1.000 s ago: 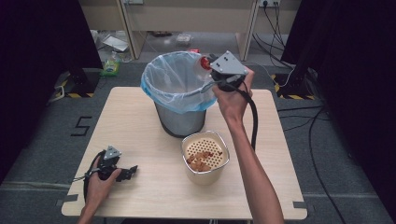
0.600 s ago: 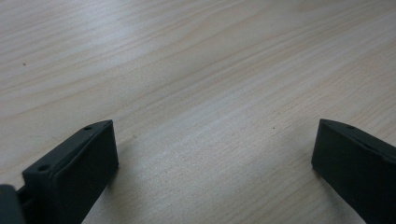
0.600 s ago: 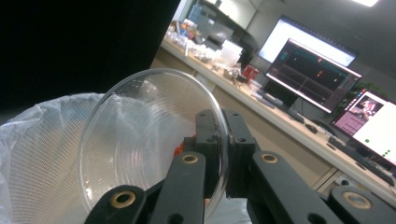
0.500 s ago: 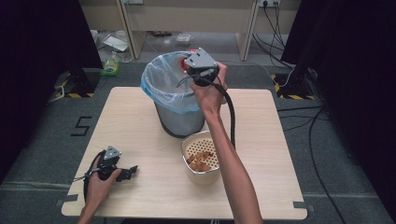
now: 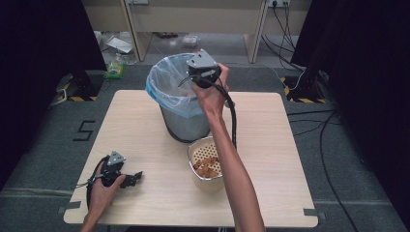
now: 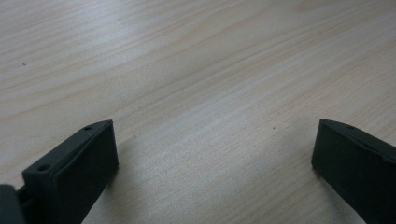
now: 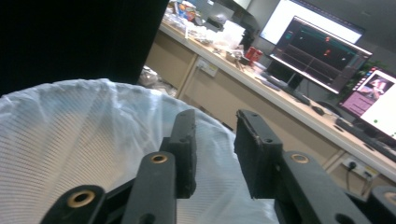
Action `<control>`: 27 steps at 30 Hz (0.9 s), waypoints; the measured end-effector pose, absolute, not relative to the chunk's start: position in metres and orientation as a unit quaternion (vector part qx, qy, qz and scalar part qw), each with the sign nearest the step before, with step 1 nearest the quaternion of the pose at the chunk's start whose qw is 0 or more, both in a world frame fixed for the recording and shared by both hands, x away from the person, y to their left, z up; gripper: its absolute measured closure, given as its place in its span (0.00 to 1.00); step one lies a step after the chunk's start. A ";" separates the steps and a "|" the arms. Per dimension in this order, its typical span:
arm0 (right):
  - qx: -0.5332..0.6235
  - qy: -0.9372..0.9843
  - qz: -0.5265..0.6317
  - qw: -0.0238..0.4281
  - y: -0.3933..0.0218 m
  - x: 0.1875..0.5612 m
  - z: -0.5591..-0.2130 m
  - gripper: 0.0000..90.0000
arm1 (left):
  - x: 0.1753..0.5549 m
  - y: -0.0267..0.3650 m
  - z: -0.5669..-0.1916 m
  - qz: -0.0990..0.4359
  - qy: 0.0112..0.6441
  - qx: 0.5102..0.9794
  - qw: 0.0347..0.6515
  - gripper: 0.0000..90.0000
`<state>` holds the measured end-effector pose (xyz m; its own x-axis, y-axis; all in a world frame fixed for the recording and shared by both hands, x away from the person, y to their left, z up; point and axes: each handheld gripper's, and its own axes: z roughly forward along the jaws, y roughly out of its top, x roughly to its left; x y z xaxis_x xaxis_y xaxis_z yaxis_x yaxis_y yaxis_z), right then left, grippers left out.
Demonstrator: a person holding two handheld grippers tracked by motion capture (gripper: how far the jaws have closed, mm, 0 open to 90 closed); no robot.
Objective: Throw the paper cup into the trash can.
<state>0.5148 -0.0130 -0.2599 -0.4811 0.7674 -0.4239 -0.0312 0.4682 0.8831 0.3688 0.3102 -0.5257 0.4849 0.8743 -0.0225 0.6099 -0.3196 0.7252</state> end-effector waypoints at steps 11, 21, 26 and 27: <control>0.287 0.730 0.462 0.414 -0.060 0.497 -0.247 0.59 | 0.369 0.310 -0.526 0.192 0.470 0.789 0.345 0.00; 0.312 0.734 0.469 0.380 -0.106 0.462 -0.256 0.43 | 0.369 0.310 -0.526 0.194 0.470 0.789 0.346 0.00; 0.326 0.734 0.461 0.378 -0.134 0.446 -0.273 0.41 | 0.369 0.310 -0.526 0.193 0.470 0.789 0.346 0.00; 0.326 0.734 0.461 0.378 -0.134 0.446 -0.273 0.41 | 0.369 0.310 -0.526 0.193 0.470 0.789 0.346 0.00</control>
